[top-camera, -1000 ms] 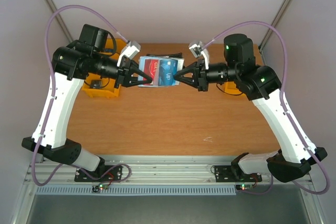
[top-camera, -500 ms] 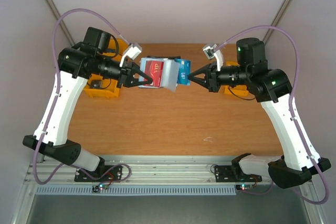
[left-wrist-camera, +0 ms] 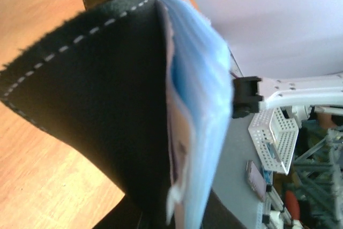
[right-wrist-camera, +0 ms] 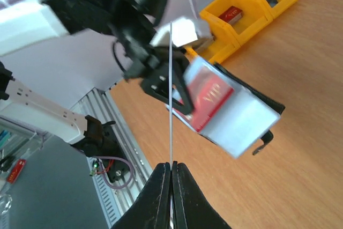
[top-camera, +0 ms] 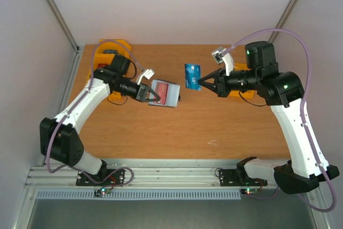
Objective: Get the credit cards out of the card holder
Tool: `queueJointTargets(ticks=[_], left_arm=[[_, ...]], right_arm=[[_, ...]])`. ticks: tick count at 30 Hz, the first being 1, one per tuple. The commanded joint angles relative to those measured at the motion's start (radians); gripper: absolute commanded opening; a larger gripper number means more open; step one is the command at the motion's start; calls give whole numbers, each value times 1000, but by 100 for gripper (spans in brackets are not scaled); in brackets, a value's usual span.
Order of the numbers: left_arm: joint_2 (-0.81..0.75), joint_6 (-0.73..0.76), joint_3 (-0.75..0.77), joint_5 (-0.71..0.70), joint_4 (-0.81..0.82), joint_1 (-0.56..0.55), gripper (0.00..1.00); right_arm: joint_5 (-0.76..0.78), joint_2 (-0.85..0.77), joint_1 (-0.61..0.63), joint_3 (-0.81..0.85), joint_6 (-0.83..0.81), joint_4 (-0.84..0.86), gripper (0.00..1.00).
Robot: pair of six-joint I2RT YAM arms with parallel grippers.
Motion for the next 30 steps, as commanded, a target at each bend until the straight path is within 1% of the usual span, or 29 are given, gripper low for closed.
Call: queueJointTargets(ticks=[1, 4, 5, 7, 9, 12, 13, 14, 15, 16, 18, 19, 20, 21, 23, 25, 28, 30], left_arm=[[61, -217, -193, -38, 375, 5, 0], [128, -376, -311, -3, 572, 5, 0], [157, -405, -332, 6, 624, 4, 0], [220, -431, -345, -18, 638, 5, 0], [288, -417, -347, -49, 632, 5, 0], [381, -401, -344, -49, 625, 5, 0], [406, -400, -341, -50, 620, 4, 1], [424, -394, -336, -58, 612, 5, 4], [439, -389, -333, -75, 603, 5, 10], [447, -383, -331, -97, 594, 4, 19], [450, -373, -330, -128, 581, 5, 46], [446, -369, -330, -137, 575, 4, 63], [441, -367, -328, -144, 569, 4, 74], [431, -361, -323, -152, 559, 5, 82], [409, -346, -302, -178, 521, 4, 92], [370, -312, -262, -212, 466, 7, 98], [304, -229, -181, -268, 346, 7, 99], [266, -156, -91, -306, 244, 7, 99]], right_arm=[[-8, -13, -6, 46, -20, -44, 1], [-31, -4, -5, 45, -5, -50, 1], [-33, -2, -6, 43, -1, -53, 1], [-40, -6, -5, 34, 9, -50, 1], [-49, -14, -5, 24, 18, -41, 1], [-60, -26, -5, 13, 34, -32, 1], [-65, -26, -5, 8, 38, -33, 1], [-69, -27, -4, 6, 42, -33, 1], [-73, -27, -3, 3, 45, -37, 1], [-76, -28, -3, 1, 47, -40, 1], [-82, -29, -3, -4, 50, -45, 1], [-91, -29, -3, -8, 50, -46, 1], [-99, -29, -3, -9, 51, -48, 1], [-104, -28, -3, -8, 54, -48, 1], [-98, -21, -3, -6, 70, -43, 1], [-88, -11, -3, -2, 113, -24, 1], [-69, 9, -3, -18, 255, 49, 1], [-36, 33, -3, -18, 348, 81, 1]])
